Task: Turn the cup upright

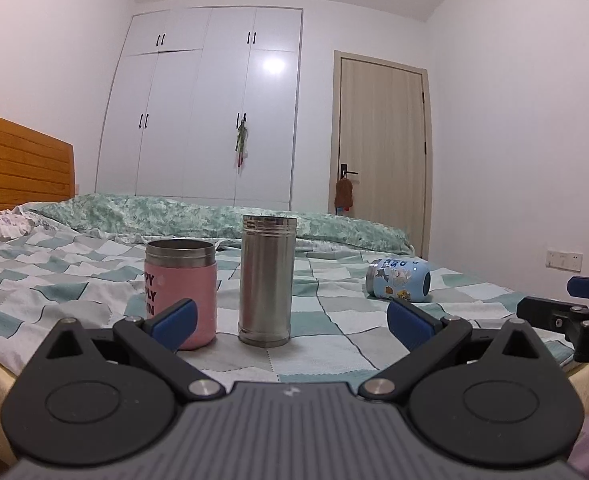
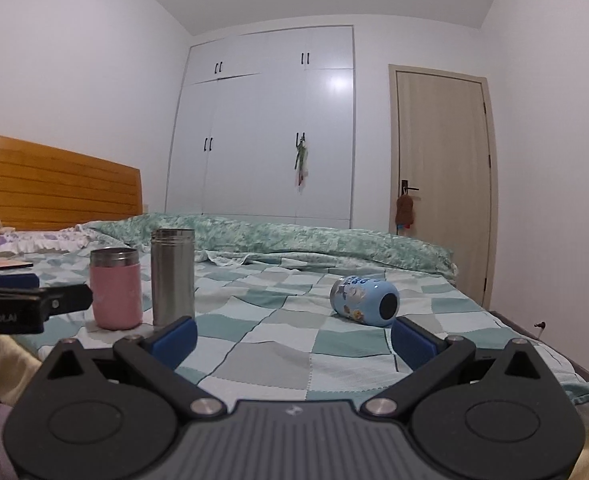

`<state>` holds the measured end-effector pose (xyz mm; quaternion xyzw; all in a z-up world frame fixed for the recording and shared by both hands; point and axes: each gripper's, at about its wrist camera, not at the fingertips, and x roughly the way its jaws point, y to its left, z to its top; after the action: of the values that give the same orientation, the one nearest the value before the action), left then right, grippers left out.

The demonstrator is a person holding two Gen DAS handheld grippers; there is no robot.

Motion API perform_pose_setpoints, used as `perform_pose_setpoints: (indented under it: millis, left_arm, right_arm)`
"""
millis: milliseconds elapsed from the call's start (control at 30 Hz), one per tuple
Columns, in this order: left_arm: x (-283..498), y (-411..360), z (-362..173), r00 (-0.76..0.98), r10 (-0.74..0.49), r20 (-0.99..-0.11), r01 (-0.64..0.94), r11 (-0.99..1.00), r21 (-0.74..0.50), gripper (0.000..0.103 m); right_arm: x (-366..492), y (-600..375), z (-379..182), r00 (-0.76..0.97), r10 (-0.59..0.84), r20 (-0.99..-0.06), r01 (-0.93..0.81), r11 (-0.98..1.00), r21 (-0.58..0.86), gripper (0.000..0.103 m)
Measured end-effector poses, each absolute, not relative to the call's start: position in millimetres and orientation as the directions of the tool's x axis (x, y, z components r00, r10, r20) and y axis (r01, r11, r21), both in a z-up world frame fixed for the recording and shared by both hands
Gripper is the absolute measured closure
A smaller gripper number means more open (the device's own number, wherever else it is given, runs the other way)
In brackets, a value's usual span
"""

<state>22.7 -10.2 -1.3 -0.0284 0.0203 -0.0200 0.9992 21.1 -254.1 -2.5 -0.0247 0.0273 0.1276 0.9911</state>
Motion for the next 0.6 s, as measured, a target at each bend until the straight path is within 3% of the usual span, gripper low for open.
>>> perform_pose_setpoints:
  millis: [600]
  left_arm:
    - [20.8,-12.6,-4.0,0.998,-0.047,-0.034,0.045,0.998,-0.042,0.0]
  right_arm:
    - [16.4,-255.6,-3.2,0.97,0.24,-0.047,-0.242,0.969,-0.048,0.0]
